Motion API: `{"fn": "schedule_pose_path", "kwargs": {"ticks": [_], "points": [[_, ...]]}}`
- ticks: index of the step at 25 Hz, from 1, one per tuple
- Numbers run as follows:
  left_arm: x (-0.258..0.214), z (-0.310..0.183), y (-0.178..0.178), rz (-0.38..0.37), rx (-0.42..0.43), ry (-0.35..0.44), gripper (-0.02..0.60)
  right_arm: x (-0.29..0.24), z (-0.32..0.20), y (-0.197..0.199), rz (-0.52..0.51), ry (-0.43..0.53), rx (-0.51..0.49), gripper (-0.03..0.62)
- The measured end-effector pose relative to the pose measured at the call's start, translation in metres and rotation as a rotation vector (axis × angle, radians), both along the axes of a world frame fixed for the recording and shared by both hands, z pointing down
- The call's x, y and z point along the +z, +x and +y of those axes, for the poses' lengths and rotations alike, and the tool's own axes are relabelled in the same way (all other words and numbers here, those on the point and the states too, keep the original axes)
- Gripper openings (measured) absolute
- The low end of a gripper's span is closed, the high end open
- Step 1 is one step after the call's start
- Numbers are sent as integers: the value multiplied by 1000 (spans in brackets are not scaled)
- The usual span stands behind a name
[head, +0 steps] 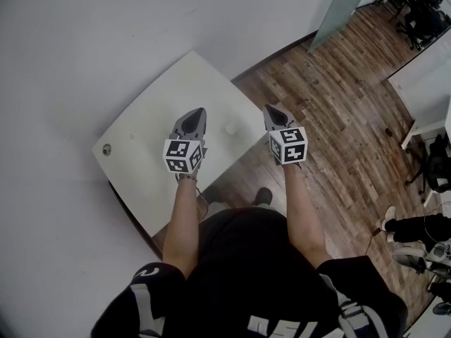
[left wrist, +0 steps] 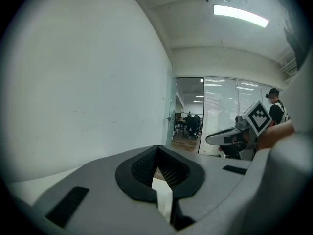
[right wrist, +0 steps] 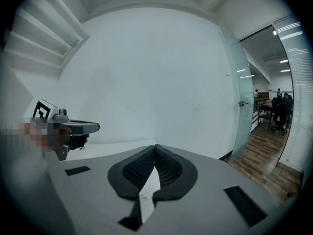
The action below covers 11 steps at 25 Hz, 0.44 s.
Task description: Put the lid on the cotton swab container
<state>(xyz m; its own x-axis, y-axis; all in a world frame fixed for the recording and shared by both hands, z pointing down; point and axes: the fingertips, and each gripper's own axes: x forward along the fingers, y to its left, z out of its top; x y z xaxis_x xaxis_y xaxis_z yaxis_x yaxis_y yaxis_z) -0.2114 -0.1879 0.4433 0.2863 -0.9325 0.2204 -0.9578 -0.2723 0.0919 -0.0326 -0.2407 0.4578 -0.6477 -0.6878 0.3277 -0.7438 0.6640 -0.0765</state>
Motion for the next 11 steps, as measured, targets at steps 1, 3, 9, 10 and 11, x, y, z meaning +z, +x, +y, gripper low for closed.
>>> {"fn": "schedule_pose_path", "kwargs": {"ticks": [1, 3, 9, 10, 11], "points": [[1, 0, 0, 1, 3, -1, 25, 0, 0, 0, 0, 0, 1, 12], [2, 0, 1, 1, 7, -2, 25, 0, -1, 0, 0, 1, 3, 12], [4, 3, 3, 2, 10, -5, 25, 1, 2, 4, 0, 2, 5, 12], [5, 4, 4, 2, 10, -5, 25, 1, 3, 4, 0, 2, 5, 12], [5, 5, 4, 3, 11, -5, 25, 2, 4, 4, 0, 3, 5, 12]]}}
